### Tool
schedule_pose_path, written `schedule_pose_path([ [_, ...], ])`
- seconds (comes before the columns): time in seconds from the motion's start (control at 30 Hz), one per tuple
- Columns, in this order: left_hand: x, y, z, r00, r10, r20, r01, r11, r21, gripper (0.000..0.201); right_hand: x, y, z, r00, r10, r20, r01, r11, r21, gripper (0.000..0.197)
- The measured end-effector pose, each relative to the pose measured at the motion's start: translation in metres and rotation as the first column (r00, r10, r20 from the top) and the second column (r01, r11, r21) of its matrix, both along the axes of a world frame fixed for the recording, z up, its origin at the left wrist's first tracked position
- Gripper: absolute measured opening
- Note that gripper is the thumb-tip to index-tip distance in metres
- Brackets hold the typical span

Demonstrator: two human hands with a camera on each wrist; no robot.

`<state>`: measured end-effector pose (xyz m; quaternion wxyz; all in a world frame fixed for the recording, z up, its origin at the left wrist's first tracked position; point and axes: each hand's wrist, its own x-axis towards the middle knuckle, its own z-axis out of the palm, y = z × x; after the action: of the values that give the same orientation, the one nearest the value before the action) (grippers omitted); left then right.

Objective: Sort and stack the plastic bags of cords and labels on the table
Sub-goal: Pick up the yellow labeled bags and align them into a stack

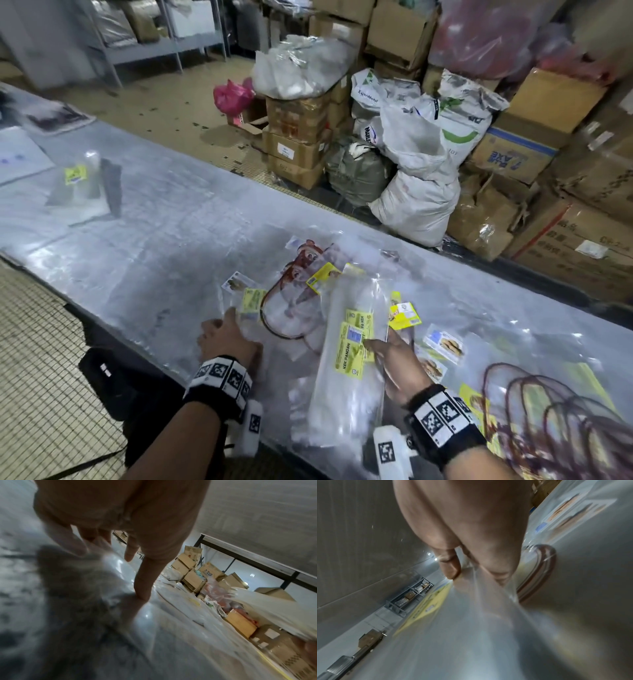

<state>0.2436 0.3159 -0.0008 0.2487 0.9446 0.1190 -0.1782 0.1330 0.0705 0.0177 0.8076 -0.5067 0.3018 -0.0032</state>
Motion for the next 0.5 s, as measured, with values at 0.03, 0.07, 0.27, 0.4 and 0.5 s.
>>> schedule_pose_path([
  [0.03,0.002,0.002,0.002,1.000,0.020,-0.002,-0.020,1.000,-0.018,0.079,0.003,0.003,0.002,1.000,0.005,-0.004,-0.005,1.000,-0.001,0.048],
  [0.07,0.005,0.004,0.002,0.999,0.041,-0.005,-0.041,0.998,-0.038,0.080,0.006,0.006,0.004,1.000,0.003,-0.013,-0.003,1.000,-0.005,0.046],
  [0.27,0.004,0.013,0.005,0.994,0.108,0.010,-0.105,0.981,-0.166,0.046,0.019,0.008,-0.005,0.998,0.026,-0.063,-0.030,0.997,-0.066,0.052],
  [0.4,0.009,0.019,0.000,0.999,0.007,0.036,0.001,0.975,-0.222,0.044,0.023,0.008,-0.003,0.998,0.031,-0.062,-0.034,0.998,-0.060,0.047],
  [0.5,0.008,0.019,-0.003,0.998,0.043,0.049,-0.023,0.936,-0.352,0.052,0.024,0.008,-0.002,0.998,0.033,-0.057,-0.036,0.998,-0.059,0.044],
])
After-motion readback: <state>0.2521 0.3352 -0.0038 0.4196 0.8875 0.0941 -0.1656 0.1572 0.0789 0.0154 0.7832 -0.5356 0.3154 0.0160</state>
